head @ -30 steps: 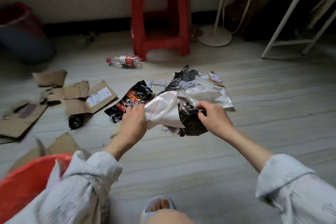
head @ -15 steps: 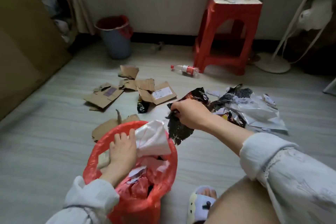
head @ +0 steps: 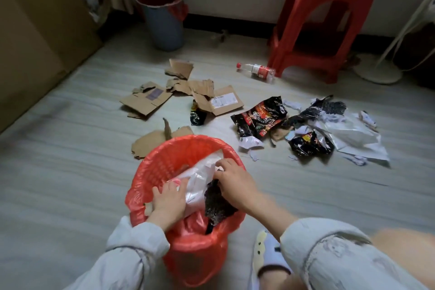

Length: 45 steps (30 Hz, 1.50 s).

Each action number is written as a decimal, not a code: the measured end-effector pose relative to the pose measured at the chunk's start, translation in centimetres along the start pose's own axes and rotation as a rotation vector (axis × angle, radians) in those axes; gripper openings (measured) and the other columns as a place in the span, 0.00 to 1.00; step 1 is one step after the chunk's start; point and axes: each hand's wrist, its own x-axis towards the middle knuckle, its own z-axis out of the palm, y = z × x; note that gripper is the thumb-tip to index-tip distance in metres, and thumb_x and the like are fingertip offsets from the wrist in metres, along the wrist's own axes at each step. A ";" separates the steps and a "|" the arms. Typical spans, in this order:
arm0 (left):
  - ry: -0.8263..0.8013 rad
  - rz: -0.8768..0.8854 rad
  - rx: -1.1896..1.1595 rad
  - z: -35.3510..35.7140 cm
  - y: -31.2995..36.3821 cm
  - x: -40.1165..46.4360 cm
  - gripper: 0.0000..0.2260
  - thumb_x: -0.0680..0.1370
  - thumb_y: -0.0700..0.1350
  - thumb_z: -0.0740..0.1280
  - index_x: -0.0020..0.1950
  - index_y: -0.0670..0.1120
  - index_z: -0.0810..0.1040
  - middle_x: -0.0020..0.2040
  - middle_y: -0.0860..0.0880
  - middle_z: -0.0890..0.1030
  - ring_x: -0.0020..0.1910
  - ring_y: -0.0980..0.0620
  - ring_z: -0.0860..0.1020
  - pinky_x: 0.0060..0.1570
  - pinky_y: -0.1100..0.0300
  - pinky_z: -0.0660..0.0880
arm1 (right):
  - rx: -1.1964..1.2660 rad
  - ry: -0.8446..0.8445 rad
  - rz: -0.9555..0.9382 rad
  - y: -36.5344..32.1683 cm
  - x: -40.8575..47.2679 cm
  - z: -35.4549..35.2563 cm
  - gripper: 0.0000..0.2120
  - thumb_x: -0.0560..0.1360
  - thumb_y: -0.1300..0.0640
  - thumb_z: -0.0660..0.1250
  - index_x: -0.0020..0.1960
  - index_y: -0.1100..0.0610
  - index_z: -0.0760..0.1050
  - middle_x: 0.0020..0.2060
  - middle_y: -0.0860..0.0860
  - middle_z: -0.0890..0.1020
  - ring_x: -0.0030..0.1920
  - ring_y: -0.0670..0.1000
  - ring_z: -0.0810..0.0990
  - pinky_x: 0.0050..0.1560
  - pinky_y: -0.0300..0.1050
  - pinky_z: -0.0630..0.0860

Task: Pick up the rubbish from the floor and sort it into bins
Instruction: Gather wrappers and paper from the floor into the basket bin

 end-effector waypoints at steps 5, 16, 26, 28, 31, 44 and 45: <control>-0.152 0.034 -0.114 -0.3 -0.8 0.2 0.37 0.76 0.62 0.58 0.76 0.49 0.42 0.74 0.43 0.55 0.72 0.42 0.56 0.67 0.42 0.56 | -0.142 -0.032 -0.040 -0.8 0.4 1.6 0.05 0.53 0.53 0.66 0.25 0.49 0.80 0.33 0.46 0.80 0.37 0.50 0.80 0.31 0.37 0.68; -0.263 0.224 -0.152 1.1 1.0 -0.3 0.23 0.81 0.56 0.47 0.75 0.59 0.44 0.75 0.51 0.31 0.74 0.42 0.33 0.68 0.32 0.49 | -0.031 -0.098 0.155 -0.1 1.6 -0.3 0.14 0.75 0.62 0.57 0.57 0.59 0.77 0.56 0.56 0.74 0.55 0.61 0.77 0.41 0.46 0.64; -0.507 0.236 -0.149 0.8 1.1 2.0 0.24 0.81 0.51 0.50 0.76 0.58 0.46 0.77 0.51 0.38 0.75 0.40 0.36 0.69 0.33 0.46 | 0.046 -0.064 0.114 -1.2 0.2 0.5 0.15 0.77 0.63 0.56 0.58 0.59 0.77 0.55 0.57 0.73 0.52 0.61 0.77 0.40 0.48 0.63; -0.442 0.263 -0.314 -0.6 -0.2 2.0 0.24 0.80 0.40 0.55 0.75 0.51 0.58 0.78 0.50 0.49 0.76 0.42 0.47 0.73 0.46 0.51 | 0.040 -0.093 0.096 -1.9 0.4 0.9 0.14 0.77 0.64 0.55 0.58 0.62 0.76 0.56 0.58 0.72 0.53 0.61 0.77 0.40 0.48 0.63; -0.196 0.147 -0.533 -2.5 -2.0 1.8 0.20 0.77 0.33 0.54 0.65 0.45 0.75 0.72 0.49 0.67 0.70 0.47 0.66 0.67 0.59 0.63 | 0.096 -0.175 0.086 -2.9 0.7 1.7 0.13 0.77 0.65 0.56 0.57 0.63 0.75 0.57 0.60 0.71 0.55 0.61 0.76 0.44 0.51 0.69; -0.356 0.073 -0.287 2.8 3.6 0.6 0.26 0.82 0.54 0.46 0.76 0.55 0.36 0.76 0.51 0.33 0.74 0.44 0.33 0.66 0.31 0.42 | 0.006 -0.365 -0.013 -0.3 0.5 2.9 0.20 0.76 0.59 0.58 0.67 0.58 0.65 0.66 0.56 0.72 0.68 0.56 0.68 0.66 0.50 0.62; -0.351 0.069 -0.263 3.0 3.8 0.8 0.26 0.82 0.54 0.46 0.76 0.55 0.36 0.76 0.50 0.33 0.74 0.43 0.34 0.66 0.31 0.43 | -0.014 -0.314 -0.023 0.0 0.4 2.5 0.18 0.76 0.60 0.58 0.65 0.58 0.68 0.64 0.56 0.74 0.66 0.56 0.70 0.65 0.49 0.62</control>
